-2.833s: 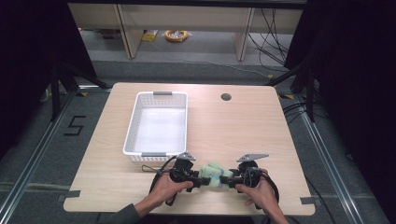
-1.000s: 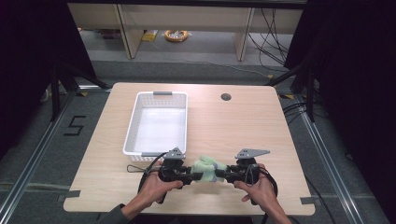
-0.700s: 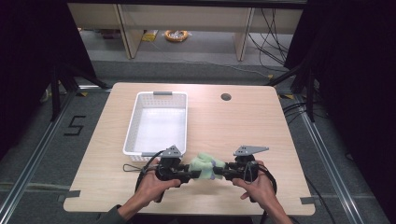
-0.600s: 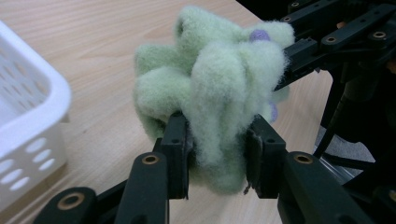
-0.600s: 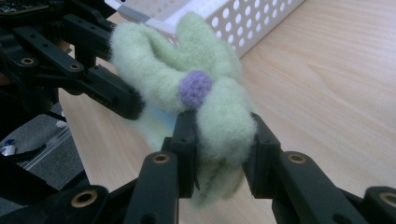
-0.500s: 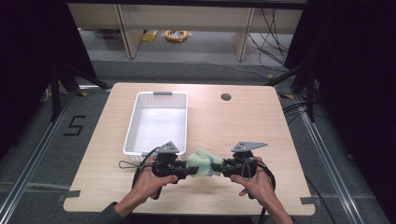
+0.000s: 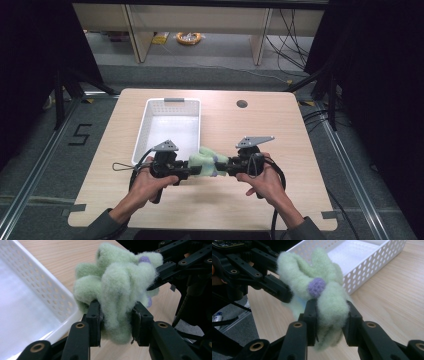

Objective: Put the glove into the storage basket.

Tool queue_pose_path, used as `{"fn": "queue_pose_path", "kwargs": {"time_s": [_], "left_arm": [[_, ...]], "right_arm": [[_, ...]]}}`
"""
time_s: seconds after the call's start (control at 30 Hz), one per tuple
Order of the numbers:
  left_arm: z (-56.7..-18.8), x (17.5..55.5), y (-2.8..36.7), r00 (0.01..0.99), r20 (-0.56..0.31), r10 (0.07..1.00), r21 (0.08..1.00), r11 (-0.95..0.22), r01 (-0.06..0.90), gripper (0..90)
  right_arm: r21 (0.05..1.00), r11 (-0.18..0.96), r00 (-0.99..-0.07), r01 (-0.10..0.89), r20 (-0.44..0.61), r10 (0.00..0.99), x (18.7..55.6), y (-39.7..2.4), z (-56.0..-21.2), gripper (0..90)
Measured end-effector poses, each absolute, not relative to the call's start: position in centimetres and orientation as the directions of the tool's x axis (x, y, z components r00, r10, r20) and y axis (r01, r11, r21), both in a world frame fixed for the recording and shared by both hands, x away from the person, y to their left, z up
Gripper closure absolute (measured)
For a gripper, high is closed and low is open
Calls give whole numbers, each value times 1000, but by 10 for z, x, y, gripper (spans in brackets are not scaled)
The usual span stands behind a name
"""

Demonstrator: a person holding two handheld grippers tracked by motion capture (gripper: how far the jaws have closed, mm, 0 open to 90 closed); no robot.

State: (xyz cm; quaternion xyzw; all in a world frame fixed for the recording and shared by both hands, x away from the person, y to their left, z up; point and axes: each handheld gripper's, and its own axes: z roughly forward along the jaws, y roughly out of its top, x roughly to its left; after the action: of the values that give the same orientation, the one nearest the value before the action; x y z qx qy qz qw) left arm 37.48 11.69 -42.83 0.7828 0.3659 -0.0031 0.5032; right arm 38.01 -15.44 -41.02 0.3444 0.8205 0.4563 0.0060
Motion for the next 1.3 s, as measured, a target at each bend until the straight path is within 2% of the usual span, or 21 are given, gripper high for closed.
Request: {"fn": "queue_pose_path", "kwargs": {"time_s": [0.2, 0.27, 0.3, 0.4, 0.87, 1.3], "left_arm": [[-420, 381, 128, 721, -365, 589, 787, -219, 577, 640], [-418, 383, 132, 719, -365, 591, 788, -215, 577, 640], [-417, 385, 134, 718, -369, 589, 786, -215, 580, 640], [-414, 389, 140, 718, -376, 586, 782, -214, 585, 640], [-404, 412, 177, 653, -394, 647, 747, -189, 638, 638], [-418, 428, 207, 597, -415, 687, 700, -179, 692, 638]], "right_arm": [[738, 348, -757, 577, 324, 568, 389, -142, -401, 693], [761, 365, -783, 536, 285, 553, 395, -140, -400, 693], [739, 346, -760, 578, 331, 560, 393, -137, -398, 693], [752, 362, -776, 551, 302, 553, 400, -132, -395, 693], [724, 393, -779, 567, 315, 543, 430, -89, -384, 693], [696, 427, -780, 577, 314, 541, 454, -51, -398, 693]]}}
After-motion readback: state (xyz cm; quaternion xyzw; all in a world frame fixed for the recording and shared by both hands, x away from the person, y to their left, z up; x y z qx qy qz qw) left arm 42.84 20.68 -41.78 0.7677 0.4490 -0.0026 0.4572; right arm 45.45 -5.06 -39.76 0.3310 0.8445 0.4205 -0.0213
